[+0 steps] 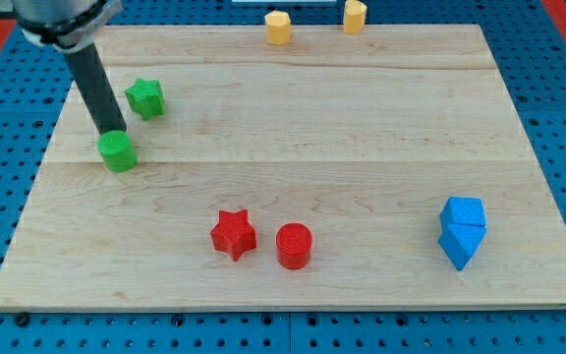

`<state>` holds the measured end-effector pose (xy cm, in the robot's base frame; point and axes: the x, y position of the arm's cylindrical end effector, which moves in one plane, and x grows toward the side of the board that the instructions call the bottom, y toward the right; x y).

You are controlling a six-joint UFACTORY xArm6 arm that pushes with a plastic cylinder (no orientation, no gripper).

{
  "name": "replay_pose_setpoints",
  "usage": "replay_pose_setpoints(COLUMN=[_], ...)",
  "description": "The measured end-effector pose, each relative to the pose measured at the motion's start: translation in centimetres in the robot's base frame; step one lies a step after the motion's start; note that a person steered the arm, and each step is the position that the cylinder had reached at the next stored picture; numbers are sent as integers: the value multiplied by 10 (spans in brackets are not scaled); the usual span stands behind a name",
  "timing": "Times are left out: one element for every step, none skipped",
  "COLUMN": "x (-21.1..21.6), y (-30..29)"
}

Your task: Move green circle on left side of blue cube

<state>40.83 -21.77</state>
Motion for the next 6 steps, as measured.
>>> replay_pose_setpoints(x=[2,29,27,33,51,34], y=[-71,-2,118,221,289,199])
